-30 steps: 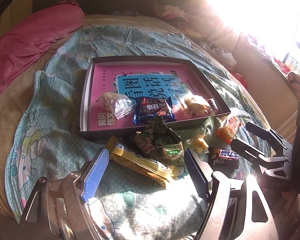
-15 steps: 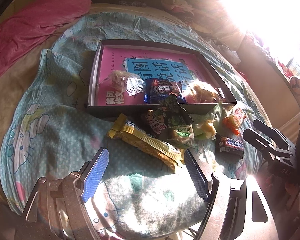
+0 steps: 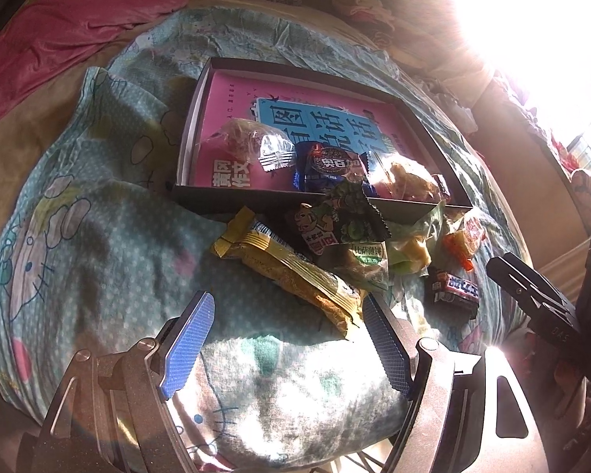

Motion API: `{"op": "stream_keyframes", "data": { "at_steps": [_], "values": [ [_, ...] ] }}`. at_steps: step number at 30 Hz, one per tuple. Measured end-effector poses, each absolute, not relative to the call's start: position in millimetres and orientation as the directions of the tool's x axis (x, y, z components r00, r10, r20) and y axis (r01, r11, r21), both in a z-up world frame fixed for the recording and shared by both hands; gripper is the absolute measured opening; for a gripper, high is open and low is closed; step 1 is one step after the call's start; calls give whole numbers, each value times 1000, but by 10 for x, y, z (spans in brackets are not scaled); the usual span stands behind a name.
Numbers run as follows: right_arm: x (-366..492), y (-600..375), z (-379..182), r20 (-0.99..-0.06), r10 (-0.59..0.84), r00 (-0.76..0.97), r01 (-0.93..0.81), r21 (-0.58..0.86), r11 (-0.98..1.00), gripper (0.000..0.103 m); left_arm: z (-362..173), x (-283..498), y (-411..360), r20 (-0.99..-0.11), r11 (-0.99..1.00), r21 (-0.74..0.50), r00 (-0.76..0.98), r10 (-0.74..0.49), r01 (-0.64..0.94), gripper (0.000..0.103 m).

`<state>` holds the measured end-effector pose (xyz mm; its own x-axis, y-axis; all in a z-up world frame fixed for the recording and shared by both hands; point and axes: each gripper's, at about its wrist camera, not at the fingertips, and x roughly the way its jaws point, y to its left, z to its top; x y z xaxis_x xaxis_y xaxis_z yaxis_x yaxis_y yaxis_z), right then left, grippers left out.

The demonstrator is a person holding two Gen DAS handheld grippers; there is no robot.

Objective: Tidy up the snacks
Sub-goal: 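Move the right tool to the brown chocolate bar while the left tool approaches the yellow wafer bar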

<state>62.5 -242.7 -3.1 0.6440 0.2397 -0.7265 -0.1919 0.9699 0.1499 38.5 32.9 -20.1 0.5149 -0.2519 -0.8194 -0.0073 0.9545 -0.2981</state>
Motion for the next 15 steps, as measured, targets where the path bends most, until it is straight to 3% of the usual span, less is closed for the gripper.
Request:
{"op": "stream_keyframes", "data": {
  "at_steps": [15],
  "values": [
    [685, -2372, -190, -778, 252, 575, -215, 154, 964, 93, -351, 442, 445, -832, 935, -345, 486, -267, -78, 79]
  ]
}}
